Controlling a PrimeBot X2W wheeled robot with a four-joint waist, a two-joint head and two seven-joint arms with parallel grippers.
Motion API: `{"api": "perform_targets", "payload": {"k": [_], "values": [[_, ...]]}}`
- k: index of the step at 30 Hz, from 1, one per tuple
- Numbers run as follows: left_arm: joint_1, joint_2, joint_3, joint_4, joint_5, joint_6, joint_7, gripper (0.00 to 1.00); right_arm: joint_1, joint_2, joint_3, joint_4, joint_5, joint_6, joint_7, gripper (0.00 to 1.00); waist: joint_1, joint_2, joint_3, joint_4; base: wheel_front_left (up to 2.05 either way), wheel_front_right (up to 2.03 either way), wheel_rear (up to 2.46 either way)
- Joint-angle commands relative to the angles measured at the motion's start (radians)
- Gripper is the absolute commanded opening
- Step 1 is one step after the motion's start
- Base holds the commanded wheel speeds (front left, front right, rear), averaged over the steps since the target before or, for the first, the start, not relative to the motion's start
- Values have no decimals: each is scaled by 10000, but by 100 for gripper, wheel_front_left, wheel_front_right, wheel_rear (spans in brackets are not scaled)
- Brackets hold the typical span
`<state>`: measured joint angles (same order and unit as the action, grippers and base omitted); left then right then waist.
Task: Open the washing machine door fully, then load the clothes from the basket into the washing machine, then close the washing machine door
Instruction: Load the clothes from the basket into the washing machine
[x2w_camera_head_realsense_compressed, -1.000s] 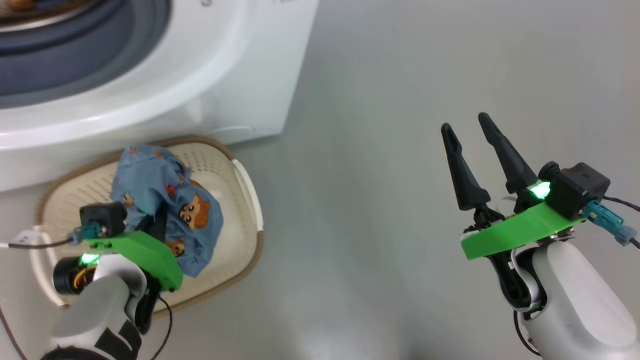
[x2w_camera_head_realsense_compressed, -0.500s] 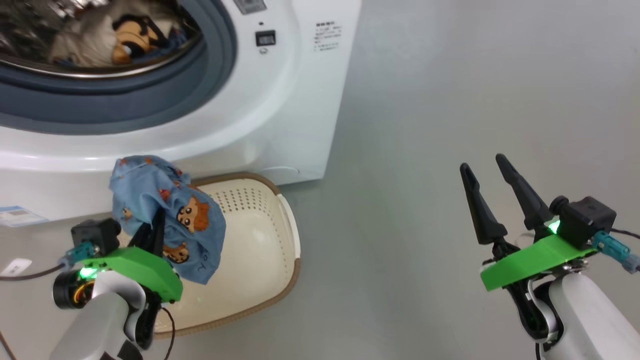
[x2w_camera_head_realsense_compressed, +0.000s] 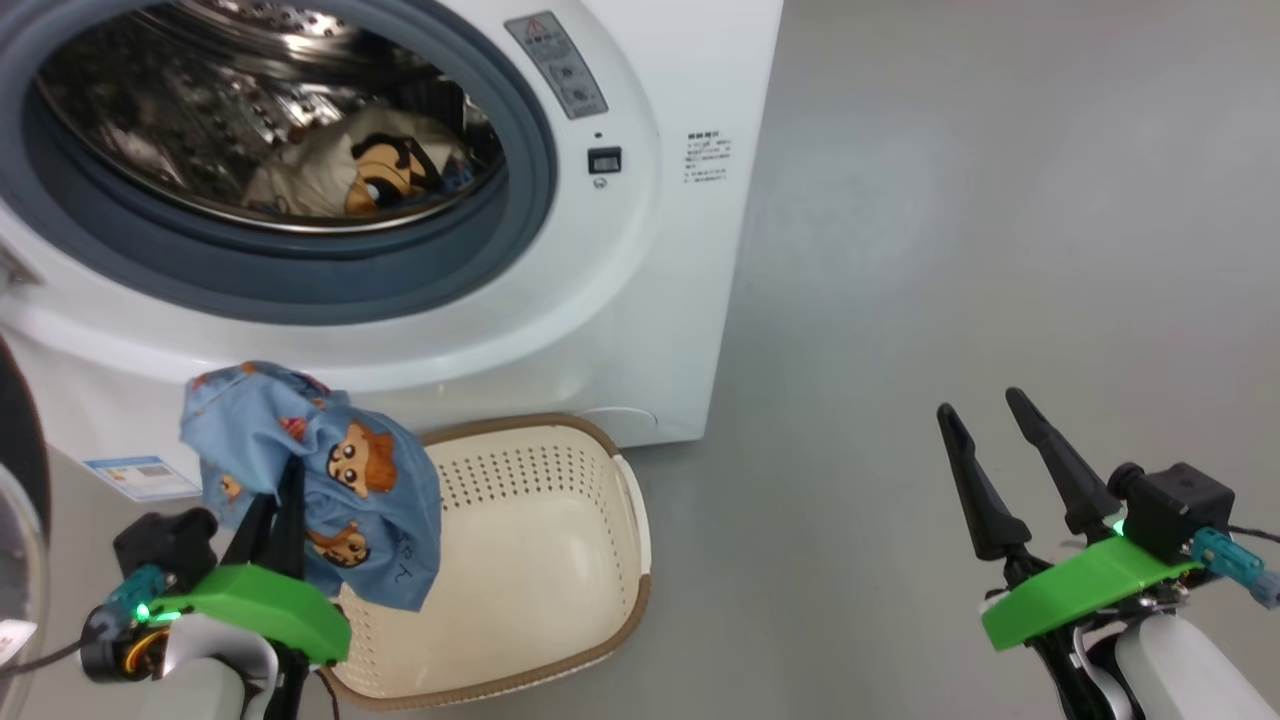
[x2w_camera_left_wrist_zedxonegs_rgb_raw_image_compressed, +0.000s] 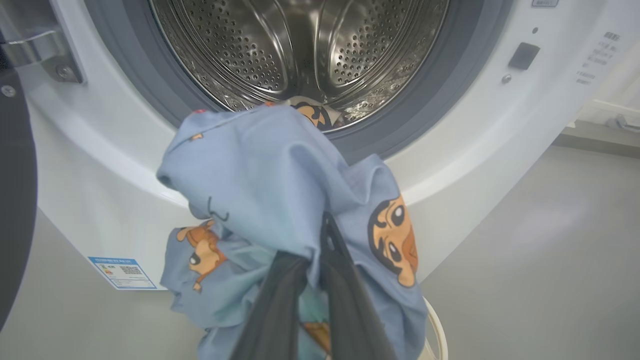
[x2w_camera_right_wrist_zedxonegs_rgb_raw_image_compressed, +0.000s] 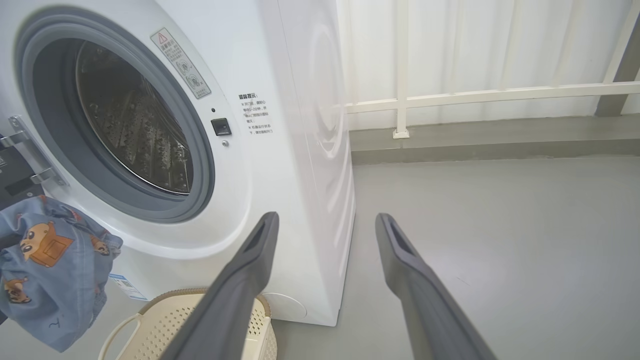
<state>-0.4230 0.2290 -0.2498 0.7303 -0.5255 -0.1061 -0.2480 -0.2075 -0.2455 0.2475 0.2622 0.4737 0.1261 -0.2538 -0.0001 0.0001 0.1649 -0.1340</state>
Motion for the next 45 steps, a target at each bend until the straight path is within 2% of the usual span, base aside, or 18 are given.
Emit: {"api": "perform_targets", "payload": {"k": [1, 15, 27, 45], "values": [[116, 237, 542, -459, 221, 63, -137, 0, 181, -164, 34, -208, 34, 46, -80, 100, 1, -1, -392, 268, 0, 0, 0], [1912, -243, 2280, -3074, 1937, 64, -137, 0, 735, -297, -215, -304, 34, 46, -80, 100, 1, -1, -787, 643, 0, 0, 0], [3105, -685, 3137, -4551, 2621, 92, -137, 0, 891, -242, -345, -377, -14, 46, -80, 100, 1, -1, -812, 764, 0, 0, 0], [3042, -1048, 3524, -5037, 2953, -12, -137, 0, 663, -142, -363, -455, -59, 46, -80, 100, 1, -1, -300, 601, 0, 0, 0]]}}
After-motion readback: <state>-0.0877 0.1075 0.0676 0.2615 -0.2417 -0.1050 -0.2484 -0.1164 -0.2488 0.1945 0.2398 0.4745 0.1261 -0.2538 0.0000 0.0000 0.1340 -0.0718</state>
